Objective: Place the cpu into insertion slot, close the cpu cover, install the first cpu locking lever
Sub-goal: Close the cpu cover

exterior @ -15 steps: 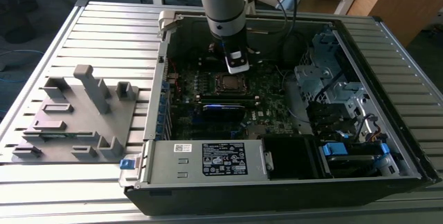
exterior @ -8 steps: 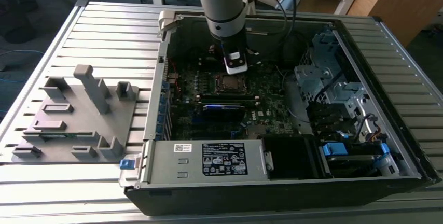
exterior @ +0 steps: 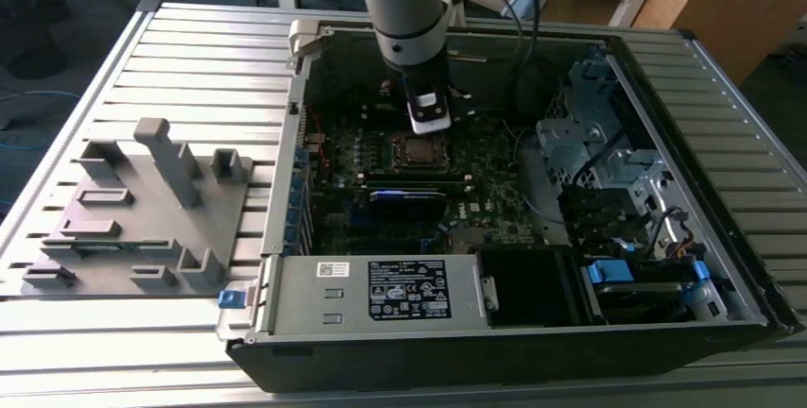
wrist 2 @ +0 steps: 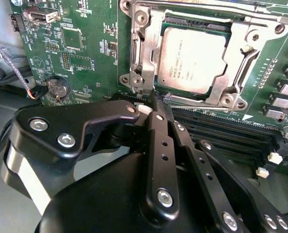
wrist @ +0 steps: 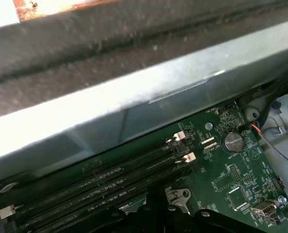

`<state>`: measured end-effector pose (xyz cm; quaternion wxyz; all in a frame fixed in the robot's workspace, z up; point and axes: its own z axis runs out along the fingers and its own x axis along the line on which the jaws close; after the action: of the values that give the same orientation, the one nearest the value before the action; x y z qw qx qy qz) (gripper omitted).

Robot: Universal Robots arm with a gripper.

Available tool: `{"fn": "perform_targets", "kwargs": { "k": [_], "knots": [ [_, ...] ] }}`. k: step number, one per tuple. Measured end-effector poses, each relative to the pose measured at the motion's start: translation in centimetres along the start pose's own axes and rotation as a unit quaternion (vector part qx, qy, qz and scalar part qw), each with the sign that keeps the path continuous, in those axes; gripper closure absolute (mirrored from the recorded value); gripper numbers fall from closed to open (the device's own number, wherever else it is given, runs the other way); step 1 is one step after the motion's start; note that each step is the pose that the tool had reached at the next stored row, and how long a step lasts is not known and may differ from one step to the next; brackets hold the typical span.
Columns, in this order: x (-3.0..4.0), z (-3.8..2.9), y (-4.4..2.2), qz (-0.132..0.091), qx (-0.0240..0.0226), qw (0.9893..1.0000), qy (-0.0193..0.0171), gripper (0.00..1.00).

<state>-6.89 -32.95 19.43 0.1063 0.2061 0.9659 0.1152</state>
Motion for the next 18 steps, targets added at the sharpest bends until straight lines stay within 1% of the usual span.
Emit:
{"fn": "perform_targets", "kwargs": {
  "k": [6, 12, 18],
  "knots": [
    [0.1, -0.35, 0.14, 0.001, -0.0002, 1.0, -0.0008, 0.9],
    [0.72, -0.45, 0.19, 0.003, -0.0002, 1.0, -0.0022, 0.9],
    [1.05, -0.41, 0.56, 0.007, 0.0003, 1.0, -0.0032, 0.9]
  ]
}}
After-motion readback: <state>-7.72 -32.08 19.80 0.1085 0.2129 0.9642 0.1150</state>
